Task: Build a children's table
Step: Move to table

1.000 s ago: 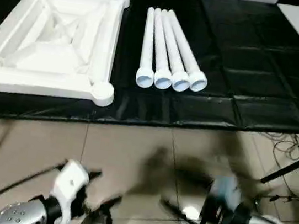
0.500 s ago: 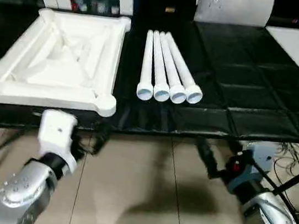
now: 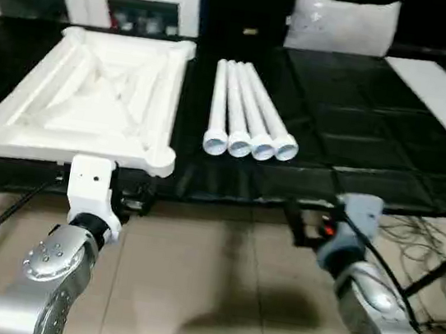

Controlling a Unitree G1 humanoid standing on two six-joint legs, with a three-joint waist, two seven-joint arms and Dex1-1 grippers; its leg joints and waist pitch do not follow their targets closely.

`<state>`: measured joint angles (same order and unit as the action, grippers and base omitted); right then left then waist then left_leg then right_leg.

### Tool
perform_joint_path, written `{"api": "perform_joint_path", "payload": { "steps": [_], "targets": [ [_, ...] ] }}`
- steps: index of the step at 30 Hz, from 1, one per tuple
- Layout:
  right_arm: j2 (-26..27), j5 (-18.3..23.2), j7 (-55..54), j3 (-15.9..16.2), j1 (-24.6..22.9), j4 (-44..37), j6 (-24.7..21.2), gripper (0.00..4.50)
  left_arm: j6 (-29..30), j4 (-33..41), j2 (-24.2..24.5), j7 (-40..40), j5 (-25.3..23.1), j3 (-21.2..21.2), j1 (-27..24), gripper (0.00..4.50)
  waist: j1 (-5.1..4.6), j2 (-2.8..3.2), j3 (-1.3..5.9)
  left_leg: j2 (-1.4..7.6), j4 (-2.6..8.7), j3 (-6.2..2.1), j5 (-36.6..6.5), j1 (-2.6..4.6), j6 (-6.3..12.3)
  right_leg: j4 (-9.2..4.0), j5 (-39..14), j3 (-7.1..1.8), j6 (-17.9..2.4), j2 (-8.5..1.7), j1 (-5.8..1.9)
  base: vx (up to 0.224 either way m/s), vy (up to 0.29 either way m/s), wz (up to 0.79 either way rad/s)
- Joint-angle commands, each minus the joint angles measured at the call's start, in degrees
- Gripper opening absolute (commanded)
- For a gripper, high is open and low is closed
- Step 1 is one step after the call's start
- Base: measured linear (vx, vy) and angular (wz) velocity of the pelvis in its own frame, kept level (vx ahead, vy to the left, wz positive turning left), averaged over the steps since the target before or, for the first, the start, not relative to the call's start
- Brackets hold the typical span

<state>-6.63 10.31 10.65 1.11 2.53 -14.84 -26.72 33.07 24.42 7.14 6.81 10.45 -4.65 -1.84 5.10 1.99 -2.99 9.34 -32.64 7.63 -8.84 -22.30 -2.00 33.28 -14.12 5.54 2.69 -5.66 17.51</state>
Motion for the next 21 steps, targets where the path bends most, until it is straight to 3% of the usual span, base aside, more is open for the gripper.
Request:
{"api": "perform_joint_path", "payload": {
  "steps": [1,2,3,4,5,6,7,8,9,10,11,12,13,14,15,16,17,18,19,20,21],
  "targets": [
    [0.2,-0.3,1.2,2.0,1.7,0.9,0.8,4.5,-0.6,-1.1,0.7,0.3,-0.8,-0.3,-0.8,4.44,0.31,-0.11,1.72,0.09,2.78,-1.07,-31.3,-0.7,2.44,-8.51,-45.4,0.21,-2.2,-5.97,-3.15,0.053,0.035,0.55],
    [0.4,0.0,1.8,2.3,2.0,1.4,0.5,4.5,-0.8,-1.1,0.9,0.2,-1.0,-0.2,-0.9,4.44,0.07,-0.52,1.48,0.19,2.59,-1.38,-30.1,-1.25,2.82,-9.14,-45.7,1.5,-2.6,-6.02,-4.43,0.073,0.047,0.51],
    [0.3,-0.4,2.5,3.4,2.4,2.3,0.5,4.5,-0.9,-1.1,1.3,0.3,-1.2,-0.3,-0.8,4.44,0.06,-0.01,1.73,0.31,2.88,-1.76,-30.1,-1.3,2.82,-8.93,-43.8,2.13,-3.0,-5.67,-5.25,0.073,0.047,0.51],
    [0.4,-0.9,3.2,4.2,2.6,2.9,0.6,4.5,-1.2,-1.2,1.8,0.4,-1.4,-0.3,-0.7,4.44,-0.25,0.49,1.75,0.12,4.05,-2.69,-32.8,-1.09,2.5,-8.04,-39.4,3.14,-3.7,-3.82,-5.76,0.089,0.044,0.55],
    [0.4,-1.2,3.5,4.7,2.8,3.0,0.7,4.5,-1.4,-1.2,2.0,0.4,-1.6,-0.3,-0.7,4.44,-0.4,0.77,2.08,-0.36,4.98,-3.81,-33.3,-0.4,3.13,-7.19,-32.5,3.4,-4.7,-1.88,-6.28,0.132,0.036,0.61],
    [0.7,-1.3,3.8,5.2,3.0,3.0,0.9,4.5,-1.6,-1.3,2.3,0.3,-1.9,-0.3,-0.7,4.44,-0.48,1.14,2.4,-0.51,5.43,-4.74,-32.9,1.03,3.98,-6.58,-28.2,3.37,-5.4,-0.72,-5.96,0.132,0.036,0.61],
    [0.7,-1.3,3.9,5.3,3.0,3.0,0.9,4.5,-1.7,-1.3,2.4,0.2,-2.0,-0.3,-0.7,4.44,-1.7,1.35,2.92,0.03,6.13,-8.99,-29.6,4.55,9.8,-3.27,-18.4,3.32,-6.2,1.99,-4.2,0.171,0.043,0.6],
    [0.8,-1.0,4.2,5.5,3.3,3.1,1.1,4.5,-2.0,-1.2,2.5,0.0,-2.3,-0.3,-0.7,4.44,-2.85,1.0,3.46,0.89,5.13,-13.67,-26.7,9.12,18.45,1.48,-14.2,1.8,-4.7,3.69,0.29,0.166,0.023,0.63],
    [0.8,-0.7,4.3,5.6,3.4,3.3,1.2,4.5,-2.2,-1.2,2.5,0.0,-2.4,-0.3,-0.7,4.44,-2.97,0.9,3.71,1.59,4.53,-15.52,-24.5,10.22,22.67,3.72,-13.4,0.7,-3.8,3.71,1.94,0.166,0.023,0.63],
    [0.2,-0.7,5.1,6.2,3.5,3.6,1.5,4.5,-2.3,-1.1,2.4,-0.1,-2.6,0.1,-0.7,4.44,-2.93,-0.03,3.38,2.46,4.1,-16.95,-20.1,9.44,27.31,6.04,-11.3,-1.71,-3.0,2.77,3.75,0.133,-0.021,0.76],
    [-0.1,-0.7,5.3,6.4,3.5,3.7,1.6,4.5,-2.3,-1.1,2.4,-0.1,-2.7,0.3,-0.7,4.44,-2.95,-1.19,2.55,0.43,5.2,-16.18,-22.4,6.24,24.31,4.85,-7.8,-4.72,-3.5,1.61,2.93,0.097,-0.072,0.72],
    [-0.3,-0.9,5.5,6.5,3.6,4.0,2.0,4.5,-2.5,-1.1,2.4,0.0,-2.8,0.5,-0.7,4.44,-3.29,-1.49,2.57,2.33,4.38,-12.5,-23.8,7.3,19.43,2.51,-6.1,-6.36,-3.6,-0.17,3.69,0.097,-0.072,0.72],
    [0.2,-0.5,5.2,5.9,3.7,4.6,2.2,4.5,-2.6,-1.3,2.5,0.0,-2.8,0.9,-0.5,4.44,-1.17,-3.73,0.57,-0.89,2.44,-7.28,-27.7,4.36,13.07,-4.65,-13.6,-10.47,-5.7,-4.07,1.62,0.116,-0.132,0.54],
    [0.4,-0.6,4.7,5.6,3.8,4.8,2.4,4.5,-2.8,-1.6,2.8,0.3,-3.0,1.3,-0.3,4.44,0.99,-4.79,0.57,-3.16,-6.22,-4.45,-16.4,0.93,10.24,-8.4,-28.6,-15.49,-9.2,-9.74,-4.16,0.168,-0.089,0.15],
    [0.5,-1.0,4.2,5.2,3.8,5.0,2.4,4.5,-2.8,-2.0,3.2,0.6,-3.3,1.9,-0.1,4.44,1.99,-3.76,1.11,-1.91,-8.04,-4.87,-11.7,-0.3,7.81,-8.29,-33.5,-15.8,-11.0,-11.13,-5.57,0.168,-0.089,0.15],
    [0.4,-1.4,3.9,5.0,3.9,5.2,2.4,4.5,-2.8,-2.2,3.4,0.9,-3.6,2.3,0.1,4.44,2.56,-4.06,0.93,-1.73,-7.85,-4.77,-7.9,-1.41,5.13,-7.43,-35.9,-13.61,-12.9,-8.08,-5.83,0.134,-0.03,-0.09],
    [0.5,-2.1,3.0,4.7,3.8,5.3,2.7,4.5,-2.7,-2.7,3.8,1.1,-4.2,3.0,0.6,4.44,3.43,-3.5,1.6,-1.7,-4.85,-3.77,-6.0,-1.28,4.55,-6.53,-28.6,-11.17,-15.8,-4.29,-6.79,0.089,-0.008,0.09],
    [0.5,-2.6,2.2,4.3,3.7,5.5,3.0,4.5,-2.6,-3.1,3.9,1.3,-4.7,3.6,1.1,4.44,3.62,-2.93,1.85,-1.42,-2.82,-3.11,-5.0,-0.19,4.65,-6.25,-24.9,-9.8,-16.7,-2.4,-6.37,0.089,-0.008,0.09],
    [0.6,-2.7,1.6,3.8,3.6,5.7,3.1,4.5,-2.6,-3.5,3.7,1.3,-4.7,3.8,1.5,4.44,3.04,-0.93,2.33,0.4,1.23,-2.62,-4.4,2.37,3.81,-5.15,-18.1,-6.28,-15.6,0.49,-5.08,0.114,0.071,0.14],
    [0.6,-2.7,1.0,3.4,3.5,5.7,3.3,4.5,-2.7,-4.0,3.4,1.3,-4.6,3.9,2.1,4.44,1.85,1.17,3.55,4.18,3.46,-6.15,-7.6,6.57,8.05,-0.15,-11.0,-3.66,-12.7,3.13,-1.55,0.166,0.088,0.05],
    [0.5,-2.7,0.9,3.3,3.4,5.6,3.4,4.5,-2.8,-4.3,3.2,1.3,-4.6,4.0,2.5,4.44,0.23,1.35,3.42,5.93,4.23,-8.54,-11.8,8.69,10.89,2.83,-10.3,-2.94,-11.6,3.33,1.34,0.166,0.088,0.05]
  ]
}}
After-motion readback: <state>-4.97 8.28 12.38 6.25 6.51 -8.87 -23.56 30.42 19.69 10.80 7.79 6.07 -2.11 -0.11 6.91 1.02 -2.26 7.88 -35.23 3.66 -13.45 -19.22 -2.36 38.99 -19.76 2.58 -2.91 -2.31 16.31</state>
